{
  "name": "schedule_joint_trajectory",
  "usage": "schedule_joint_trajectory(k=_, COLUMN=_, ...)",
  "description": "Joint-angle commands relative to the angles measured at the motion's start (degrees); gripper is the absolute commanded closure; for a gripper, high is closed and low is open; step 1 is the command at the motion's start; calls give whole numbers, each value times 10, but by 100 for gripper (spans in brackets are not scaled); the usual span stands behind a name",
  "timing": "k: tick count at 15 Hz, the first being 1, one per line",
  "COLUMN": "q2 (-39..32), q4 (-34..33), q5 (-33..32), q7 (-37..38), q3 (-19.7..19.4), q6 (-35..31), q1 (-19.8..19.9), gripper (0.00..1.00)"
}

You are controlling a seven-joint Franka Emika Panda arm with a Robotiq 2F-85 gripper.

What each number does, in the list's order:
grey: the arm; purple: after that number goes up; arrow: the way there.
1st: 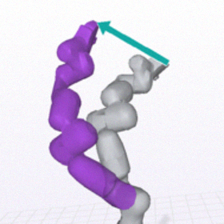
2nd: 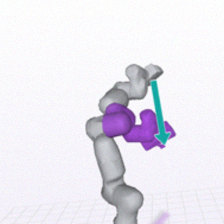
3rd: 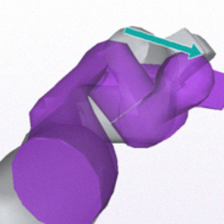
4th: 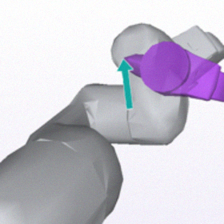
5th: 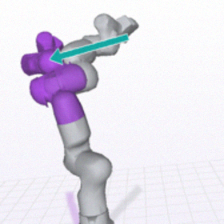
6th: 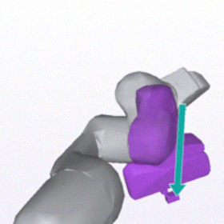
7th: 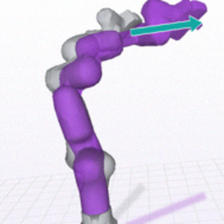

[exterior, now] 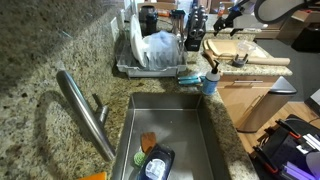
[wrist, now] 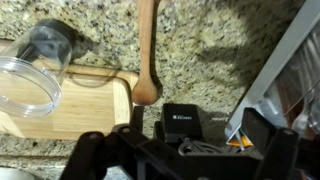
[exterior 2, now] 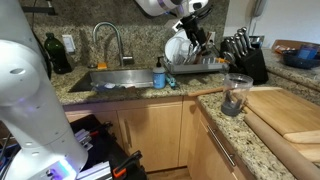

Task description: Put the wooden spoon in the cup

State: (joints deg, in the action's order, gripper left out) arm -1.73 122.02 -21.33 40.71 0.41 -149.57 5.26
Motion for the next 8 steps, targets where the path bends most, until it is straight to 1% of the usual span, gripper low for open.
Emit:
schedule_joint_trajectory(k=1, q2=-100, q4=-128, q5=-86, q7=135, q3=-31, q6=71, q1=-27, gripper=0)
schedule_joint_trajectory(k=2, q2=-53, q4=-63, q5=-54, q7=84, q3=-31, q6=28, q1=-24, gripper=0)
schedule_joint_trajectory(k=3, q2=-70, q4=-81, q5=-57, q7=94, q3=-38, q6=32, q1=-31, gripper=0)
schedule_joint_trajectory(k=5, q2=-73, q4=-81, q5=-56, q7=92, q3=-42, q6=31, q1=-35, gripper=0)
schedule_joint_trajectory(k=6, q2=-78, q4=-85, q5=-66, q7=89, q3=-44, q6=45, q1=-36, gripper=0)
schedule_joint_trajectory(k=7, q2=-116, q4=-129, q5=-64, q7=111, q3=-52, q6=88, q1=-37, gripper=0)
schedule_joint_trajectory(k=8, q2=-144, q4=-161, q5=-73, q7=138, q3=-65, q6=109, q1=-39, gripper=0)
